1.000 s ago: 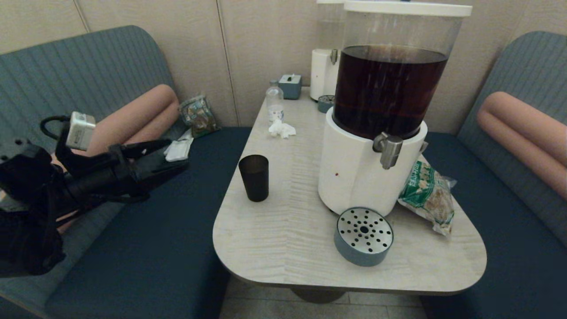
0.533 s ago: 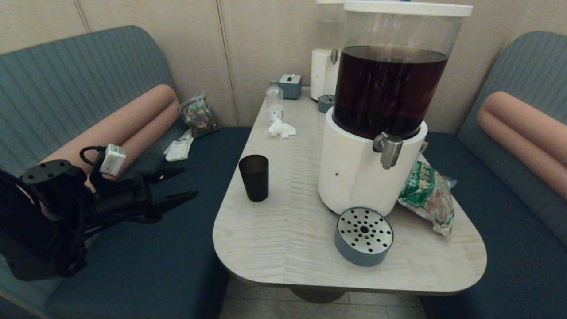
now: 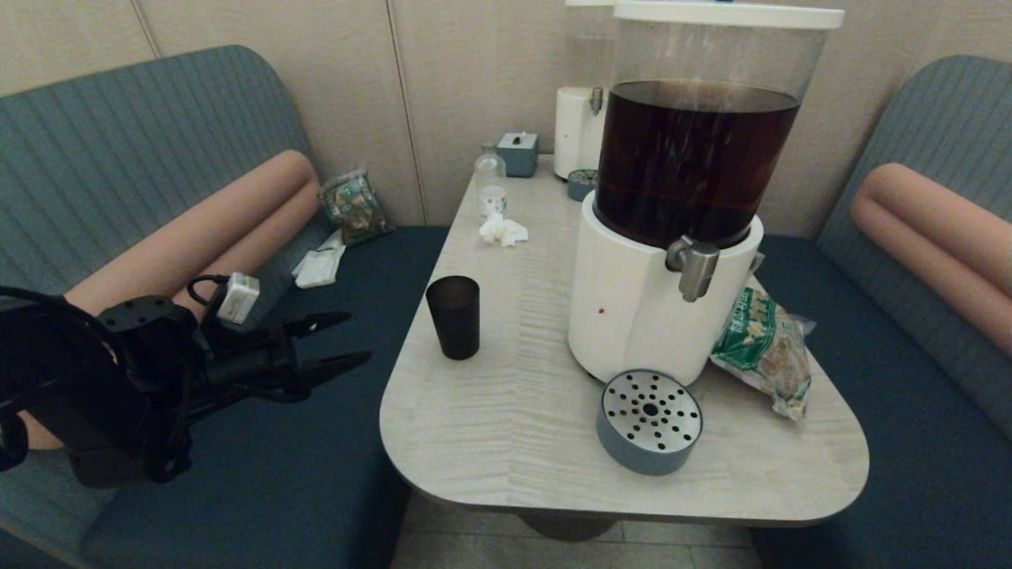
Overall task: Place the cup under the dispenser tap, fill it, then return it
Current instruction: Pick up the cup
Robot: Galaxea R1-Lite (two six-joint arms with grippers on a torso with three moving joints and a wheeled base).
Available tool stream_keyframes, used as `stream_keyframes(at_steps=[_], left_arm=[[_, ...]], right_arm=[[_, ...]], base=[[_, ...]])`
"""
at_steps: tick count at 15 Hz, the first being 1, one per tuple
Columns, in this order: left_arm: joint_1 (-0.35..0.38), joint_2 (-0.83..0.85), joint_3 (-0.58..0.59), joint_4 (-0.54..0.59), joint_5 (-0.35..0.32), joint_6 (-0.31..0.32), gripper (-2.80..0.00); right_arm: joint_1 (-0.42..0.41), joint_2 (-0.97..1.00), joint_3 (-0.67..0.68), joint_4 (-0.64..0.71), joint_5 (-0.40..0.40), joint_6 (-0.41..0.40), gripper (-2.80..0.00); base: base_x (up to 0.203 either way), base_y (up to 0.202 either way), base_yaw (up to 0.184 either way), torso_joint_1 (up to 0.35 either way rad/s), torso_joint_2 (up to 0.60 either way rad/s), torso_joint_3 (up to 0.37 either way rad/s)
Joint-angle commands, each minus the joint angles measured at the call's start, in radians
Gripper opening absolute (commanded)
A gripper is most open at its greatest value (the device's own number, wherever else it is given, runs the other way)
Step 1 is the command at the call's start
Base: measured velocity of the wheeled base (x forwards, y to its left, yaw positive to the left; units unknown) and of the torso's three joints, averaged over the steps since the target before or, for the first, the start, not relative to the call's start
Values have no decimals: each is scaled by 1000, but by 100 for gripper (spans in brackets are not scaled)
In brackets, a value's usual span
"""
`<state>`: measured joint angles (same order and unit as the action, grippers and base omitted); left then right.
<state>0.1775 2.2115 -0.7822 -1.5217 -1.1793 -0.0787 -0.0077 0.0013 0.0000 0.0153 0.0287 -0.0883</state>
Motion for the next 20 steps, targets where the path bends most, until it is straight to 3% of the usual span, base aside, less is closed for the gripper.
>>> stream_keyframes(at_steps=[1,4,20], left_arm=[[-45,78,-71,-8,9,-8,0],[-85,134,-150,-8,48,-17,0],[-201,248,-307,-8,170,-38,0]], right_arm=[[0,0,1,0,0,-1,-280],[0,0,0,0,0,-1,-280],[0,0,1,0,0,-1,-280]], base=[[0,0,0,0,0,0],[0,0,0,0,0,0],[0,0,0,0,0,0]])
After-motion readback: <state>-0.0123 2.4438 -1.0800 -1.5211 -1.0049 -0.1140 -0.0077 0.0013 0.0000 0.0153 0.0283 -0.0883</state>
